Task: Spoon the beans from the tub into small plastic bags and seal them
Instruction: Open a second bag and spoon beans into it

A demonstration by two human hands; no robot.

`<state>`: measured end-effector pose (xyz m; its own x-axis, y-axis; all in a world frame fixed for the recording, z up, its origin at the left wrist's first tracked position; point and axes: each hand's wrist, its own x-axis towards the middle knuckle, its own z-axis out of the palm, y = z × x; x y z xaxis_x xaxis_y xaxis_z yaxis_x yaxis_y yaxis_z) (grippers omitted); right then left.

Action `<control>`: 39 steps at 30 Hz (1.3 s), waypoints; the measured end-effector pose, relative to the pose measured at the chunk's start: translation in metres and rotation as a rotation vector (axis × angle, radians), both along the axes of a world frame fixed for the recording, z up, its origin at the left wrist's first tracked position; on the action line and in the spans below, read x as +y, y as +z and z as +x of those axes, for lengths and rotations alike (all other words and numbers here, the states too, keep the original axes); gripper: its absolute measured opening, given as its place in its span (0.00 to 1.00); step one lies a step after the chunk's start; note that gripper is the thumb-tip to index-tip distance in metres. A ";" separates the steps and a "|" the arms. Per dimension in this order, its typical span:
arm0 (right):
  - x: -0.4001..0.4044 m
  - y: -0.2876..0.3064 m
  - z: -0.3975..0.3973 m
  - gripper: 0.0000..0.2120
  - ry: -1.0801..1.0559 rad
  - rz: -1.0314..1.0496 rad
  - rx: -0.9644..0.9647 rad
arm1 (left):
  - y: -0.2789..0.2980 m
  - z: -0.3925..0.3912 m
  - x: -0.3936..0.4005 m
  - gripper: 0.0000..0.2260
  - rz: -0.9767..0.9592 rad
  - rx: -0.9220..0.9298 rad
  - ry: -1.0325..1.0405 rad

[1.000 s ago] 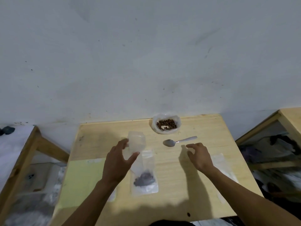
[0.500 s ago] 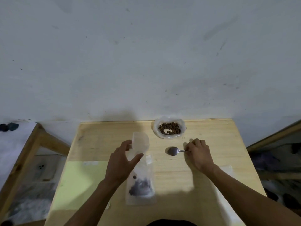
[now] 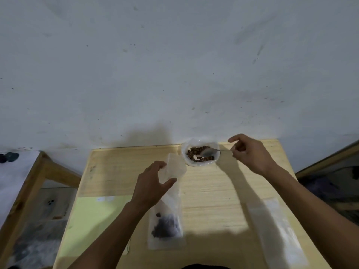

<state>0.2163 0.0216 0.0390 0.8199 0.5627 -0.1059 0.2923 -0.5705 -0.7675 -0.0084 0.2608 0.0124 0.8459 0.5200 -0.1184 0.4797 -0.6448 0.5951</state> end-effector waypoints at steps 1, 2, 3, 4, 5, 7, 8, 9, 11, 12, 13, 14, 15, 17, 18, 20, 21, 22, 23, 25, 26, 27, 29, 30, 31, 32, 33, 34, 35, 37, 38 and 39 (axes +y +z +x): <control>0.004 0.001 0.002 0.09 -0.063 0.052 0.004 | 0.001 0.004 -0.001 0.28 0.001 0.015 -0.022; 0.008 0.001 0.002 0.07 -0.117 0.099 0.010 | 0.002 0.009 -0.002 0.28 -0.002 0.031 -0.046; 0.012 -0.001 0.000 0.05 -0.157 0.143 0.015 | 0.002 0.013 -0.004 0.28 -0.004 0.048 -0.071; 0.017 -0.006 -0.003 0.04 -0.181 0.181 0.021 | 0.002 0.018 -0.006 0.28 -0.003 0.068 -0.099; 0.020 -0.012 -0.006 0.05 -0.192 0.207 0.024 | 0.002 0.022 -0.008 0.28 -0.006 0.090 -0.130; 0.026 -0.027 -0.012 0.08 -0.186 0.223 0.003 | 0.000 0.030 -0.013 0.28 -0.024 0.131 -0.199; 0.029 -0.034 -0.015 0.09 -0.185 0.219 -0.020 | -0.001 0.033 -0.015 0.28 -0.029 0.147 -0.237; 0.031 -0.039 -0.018 0.10 -0.189 0.213 -0.046 | -0.003 0.037 -0.017 0.28 -0.028 0.161 -0.274; 0.035 -0.047 -0.023 0.10 -0.212 0.205 -0.095 | -0.007 0.043 -0.021 0.29 -0.021 0.186 -0.335; 0.036 -0.049 -0.027 0.09 -0.238 0.210 -0.097 | -0.008 0.045 -0.022 0.29 -0.028 0.197 -0.353; 0.037 -0.051 -0.030 0.08 -0.272 0.220 -0.071 | -0.009 0.047 -0.024 0.29 -0.040 0.202 -0.362; 0.038 -0.054 -0.032 0.08 -0.308 0.228 -0.024 | -0.009 0.048 -0.026 0.29 -0.050 0.203 -0.365; 0.039 -0.058 -0.035 0.08 -0.340 0.235 0.033 | -0.010 0.050 -0.027 0.28 -0.056 0.199 -0.366; 0.041 -0.066 -0.038 0.10 -0.405 0.256 0.150 | -0.009 0.052 -0.030 0.28 -0.061 0.190 -0.370; 0.042 -0.070 -0.038 0.10 -0.452 0.275 0.212 | -0.009 0.053 -0.031 0.28 -0.059 0.185 -0.372; 0.045 -0.073 -0.036 0.10 -0.555 0.323 0.348 | -0.010 0.054 -0.032 0.28 -0.056 0.175 -0.371; 0.046 -0.074 -0.035 0.10 -0.595 0.339 0.415 | -0.010 0.054 -0.032 0.28 -0.055 0.169 -0.369; 0.046 -0.075 -0.033 0.10 -0.627 0.351 0.479 | -0.010 0.055 -0.033 0.28 -0.056 0.165 -0.365; 0.047 -0.075 -0.033 0.10 -0.656 0.370 0.536 | -0.010 0.054 -0.033 0.28 -0.058 0.164 -0.361; 0.045 -0.073 -0.034 0.11 -0.703 0.419 0.590 | -0.011 0.053 -0.033 0.28 -0.062 0.162 -0.353; 0.043 -0.071 -0.035 0.11 -0.718 0.444 0.595 | -0.011 0.052 -0.032 0.28 -0.065 0.158 -0.346; 0.042 -0.069 -0.035 0.11 -0.729 0.470 0.595 | -0.011 0.051 -0.032 0.28 -0.069 0.151 -0.333; 0.039 -0.063 -0.034 0.11 -0.746 0.508 0.579 | -0.010 0.047 -0.030 0.28 -0.077 0.136 -0.291; 0.037 -0.059 -0.033 0.11 -0.751 0.521 0.564 | -0.010 0.045 -0.028 0.28 -0.080 0.127 -0.266; 0.035 -0.055 -0.031 0.11 -0.751 0.535 0.544 | -0.009 0.043 -0.027 0.28 -0.084 0.119 -0.241; 0.033 -0.050 -0.029 0.11 -0.747 0.548 0.520 | -0.009 0.041 -0.027 0.28 -0.085 0.110 -0.219; 0.030 -0.043 -0.027 0.11 -0.741 0.561 0.497 | -0.009 0.040 -0.026 0.28 -0.080 0.101 -0.201; 0.028 -0.037 -0.025 0.11 -0.734 0.573 0.477 | -0.008 0.039 -0.025 0.28 -0.070 0.090 -0.183; 0.025 -0.029 -0.023 0.11 -0.724 0.584 0.459 | -0.007 0.038 -0.024 0.27 -0.055 0.081 -0.164; 0.020 -0.013 -0.021 0.10 -0.691 0.591 0.423 | -0.004 0.038 -0.023 0.27 -0.019 0.063 -0.129; 0.019 -0.005 -0.020 0.10 -0.671 0.591 0.403 | -0.003 0.038 -0.021 0.27 0.000 0.055 -0.116; 0.017 0.002 -0.020 0.10 -0.650 0.589 0.383 | -0.002 0.039 -0.020 0.27 0.018 0.049 -0.108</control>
